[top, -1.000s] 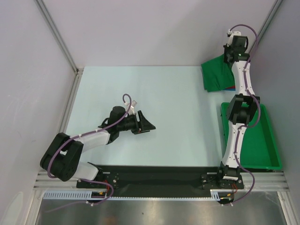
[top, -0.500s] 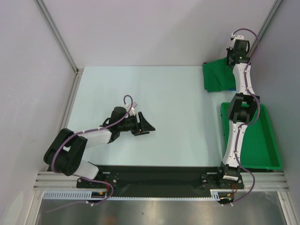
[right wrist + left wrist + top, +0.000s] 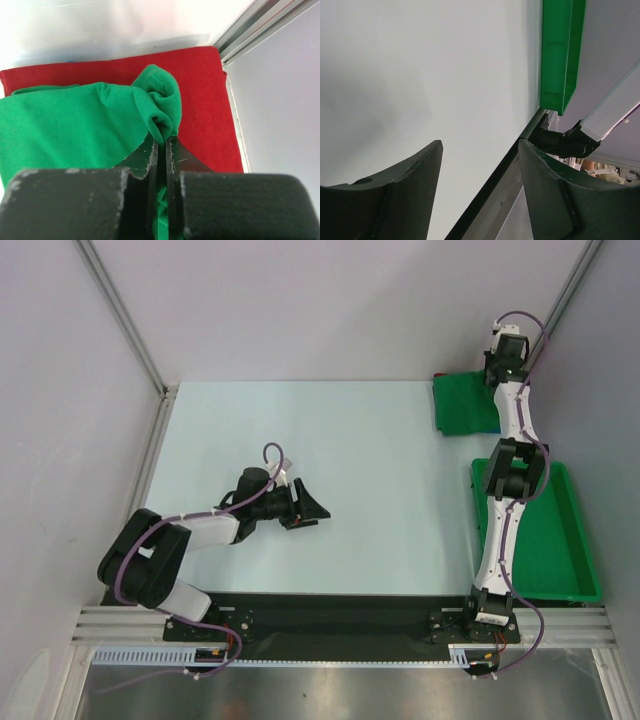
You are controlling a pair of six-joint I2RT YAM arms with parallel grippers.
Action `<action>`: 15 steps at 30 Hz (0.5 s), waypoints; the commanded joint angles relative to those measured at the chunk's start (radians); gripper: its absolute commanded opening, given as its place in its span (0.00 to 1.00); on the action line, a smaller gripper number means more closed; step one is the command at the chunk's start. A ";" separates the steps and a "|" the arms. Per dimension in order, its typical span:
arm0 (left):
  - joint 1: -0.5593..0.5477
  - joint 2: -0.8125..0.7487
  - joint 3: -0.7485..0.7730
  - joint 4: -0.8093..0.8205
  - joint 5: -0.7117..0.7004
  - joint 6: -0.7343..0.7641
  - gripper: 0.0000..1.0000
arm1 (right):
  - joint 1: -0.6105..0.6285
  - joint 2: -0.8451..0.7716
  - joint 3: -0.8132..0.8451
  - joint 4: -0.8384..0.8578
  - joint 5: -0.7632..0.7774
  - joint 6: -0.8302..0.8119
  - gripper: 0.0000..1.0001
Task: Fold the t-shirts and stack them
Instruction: Neatly place the folded tshirt to the corner
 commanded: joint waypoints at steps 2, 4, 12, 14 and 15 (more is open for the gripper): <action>0.014 0.009 0.019 0.047 0.027 0.000 0.68 | -0.013 0.021 0.059 0.094 0.036 -0.032 0.00; 0.014 0.015 0.019 0.047 0.027 0.000 0.68 | -0.023 0.036 0.060 0.115 0.039 -0.033 0.00; 0.012 -0.013 0.024 0.006 0.015 0.012 0.69 | -0.009 0.076 0.142 0.219 0.185 -0.243 0.88; 0.014 -0.057 0.016 -0.020 -0.004 0.015 0.69 | 0.013 0.023 0.140 0.236 0.209 -0.287 0.94; 0.014 -0.077 0.013 -0.026 -0.008 0.012 0.69 | 0.022 -0.003 0.137 0.229 0.212 -0.288 0.94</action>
